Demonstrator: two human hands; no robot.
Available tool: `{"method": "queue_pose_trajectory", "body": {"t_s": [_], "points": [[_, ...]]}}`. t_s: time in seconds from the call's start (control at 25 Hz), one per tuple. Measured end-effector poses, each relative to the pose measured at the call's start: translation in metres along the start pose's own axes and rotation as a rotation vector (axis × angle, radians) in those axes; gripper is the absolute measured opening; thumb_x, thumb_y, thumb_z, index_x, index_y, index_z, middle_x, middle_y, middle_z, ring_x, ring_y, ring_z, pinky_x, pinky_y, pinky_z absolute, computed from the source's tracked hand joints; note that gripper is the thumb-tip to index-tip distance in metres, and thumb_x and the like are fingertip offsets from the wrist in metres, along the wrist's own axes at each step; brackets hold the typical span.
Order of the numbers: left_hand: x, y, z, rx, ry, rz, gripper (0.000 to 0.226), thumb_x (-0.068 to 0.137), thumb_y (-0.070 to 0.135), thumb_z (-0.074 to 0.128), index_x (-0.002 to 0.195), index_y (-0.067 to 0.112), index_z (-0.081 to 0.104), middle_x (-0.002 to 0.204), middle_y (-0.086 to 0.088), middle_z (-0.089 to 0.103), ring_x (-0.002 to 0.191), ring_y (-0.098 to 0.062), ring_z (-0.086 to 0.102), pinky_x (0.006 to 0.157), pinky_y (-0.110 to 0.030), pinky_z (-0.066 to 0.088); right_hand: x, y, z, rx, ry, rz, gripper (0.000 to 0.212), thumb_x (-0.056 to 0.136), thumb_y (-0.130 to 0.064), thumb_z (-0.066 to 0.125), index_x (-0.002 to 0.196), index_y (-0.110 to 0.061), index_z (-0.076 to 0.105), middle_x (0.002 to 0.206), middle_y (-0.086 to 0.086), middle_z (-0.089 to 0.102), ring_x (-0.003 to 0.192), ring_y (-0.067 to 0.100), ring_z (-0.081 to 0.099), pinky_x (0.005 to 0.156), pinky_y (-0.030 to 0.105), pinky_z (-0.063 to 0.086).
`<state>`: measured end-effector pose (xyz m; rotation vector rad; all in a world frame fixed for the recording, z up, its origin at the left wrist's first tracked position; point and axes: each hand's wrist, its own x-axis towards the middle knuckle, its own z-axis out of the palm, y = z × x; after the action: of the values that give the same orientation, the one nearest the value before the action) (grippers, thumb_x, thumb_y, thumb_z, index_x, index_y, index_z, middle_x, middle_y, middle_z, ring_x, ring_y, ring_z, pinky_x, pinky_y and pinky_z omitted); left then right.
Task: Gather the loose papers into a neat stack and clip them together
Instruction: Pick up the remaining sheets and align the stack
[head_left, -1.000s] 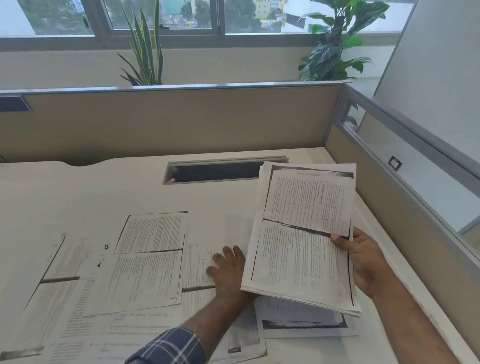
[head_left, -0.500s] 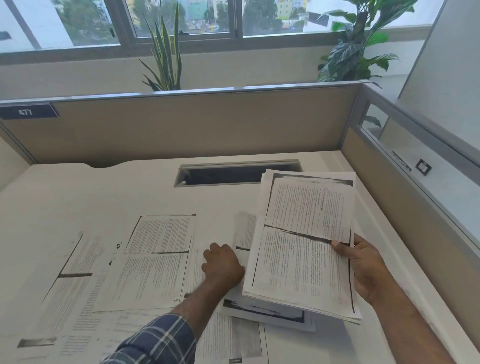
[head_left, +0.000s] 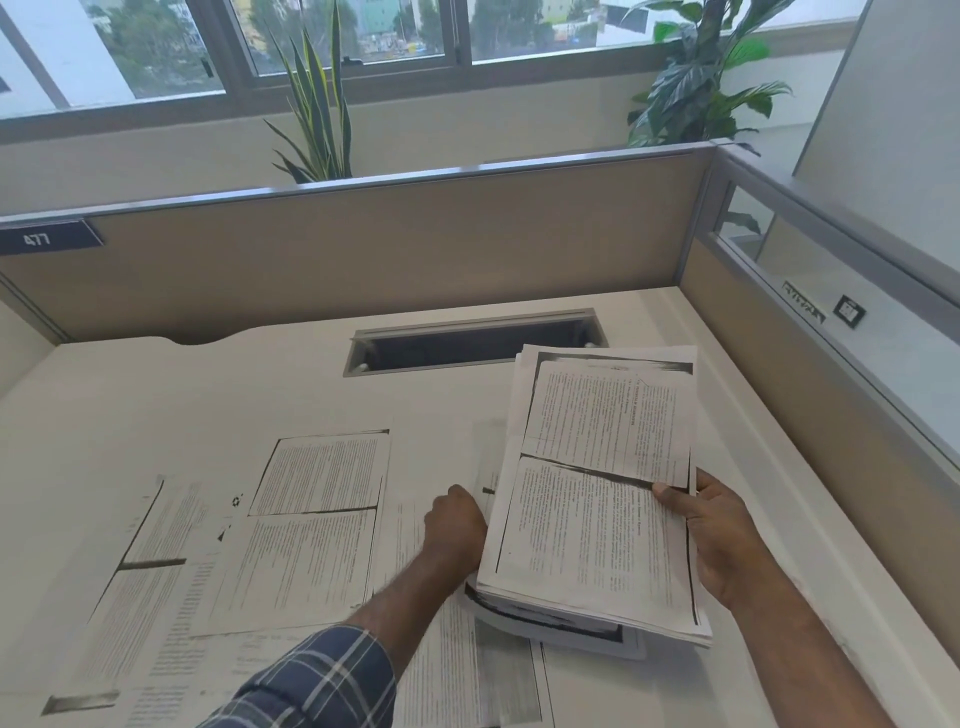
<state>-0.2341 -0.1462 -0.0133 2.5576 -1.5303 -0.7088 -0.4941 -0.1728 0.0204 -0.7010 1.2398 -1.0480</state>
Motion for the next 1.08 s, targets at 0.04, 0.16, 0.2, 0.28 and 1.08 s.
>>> {"method": "queue_pose_trajectory", "body": {"t_s": [0.04, 0.16, 0.2, 0.28, 1.08], "points": [[0.001, 0.000, 0.000, -0.049, -0.033, -0.020, 0.023, 0.096, 0.011, 0.048, 0.117, 0.001, 0.054, 0.123, -0.016, 0.062, 0.112, -0.029, 0.062, 0.086, -0.032, 0.049, 0.000, 0.000, 0.000, 0.005, 0.012, -0.001, 0.029, 0.091, 0.002, 0.059, 0.118, -0.005, 0.065, 0.112, 0.015, 0.073, 0.098, 0.032, 0.071, 0.083, 0.044, 0.057], [0.008, -0.005, 0.001, -0.166, -0.133, -0.039, 0.016, 0.092, 0.007, 0.051, 0.077, 0.008, 0.056, 0.114, -0.018, 0.070, 0.108, -0.032, 0.067, 0.068, -0.030, 0.044, -0.002, 0.002, 0.003, 0.008, 0.036, -0.007, 0.028, 0.091, 0.003, 0.059, 0.117, -0.004, 0.065, 0.113, 0.016, 0.072, 0.099, 0.032, 0.070, 0.086, 0.045, 0.055], [0.009, -0.007, 0.001, -0.196, -0.148, -0.034, 0.023, 0.091, 0.007, 0.051, 0.068, 0.010, 0.051, 0.110, -0.019, 0.071, 0.107, -0.033, 0.068, 0.065, -0.028, 0.041, -0.004, 0.002, 0.005, 0.010, 0.037, -0.007, 0.029, 0.091, 0.003, 0.059, 0.118, -0.004, 0.065, 0.113, 0.016, 0.072, 0.100, 0.033, 0.070, 0.088, 0.047, 0.055], [0.008, -0.013, 0.000, -0.210, -0.151, 0.008, 0.020, 0.090, 0.010, 0.052, 0.071, 0.009, 0.056, 0.101, -0.014, 0.074, 0.102, -0.032, 0.070, 0.062, -0.026, 0.040, -0.009, 0.004, 0.011, 0.008, 0.037, -0.009, 0.030, 0.091, 0.003, 0.058, 0.120, -0.004, 0.064, 0.112, 0.016, 0.072, 0.102, 0.034, 0.069, 0.091, 0.049, 0.054], [-0.024, -0.078, -0.080, -1.382, -0.582, 0.233, 0.034, 0.094, 0.015, 0.045, 0.110, 0.005, 0.074, 0.111, -0.018, 0.072, 0.101, -0.035, 0.067, 0.095, -0.054, 0.052, -0.030, 0.029, 0.069, 0.046, -0.033, -0.074, 0.038, 0.090, 0.003, 0.058, 0.127, -0.007, 0.058, 0.119, 0.019, 0.070, 0.104, 0.039, 0.069, 0.090, 0.055, 0.055]]}}
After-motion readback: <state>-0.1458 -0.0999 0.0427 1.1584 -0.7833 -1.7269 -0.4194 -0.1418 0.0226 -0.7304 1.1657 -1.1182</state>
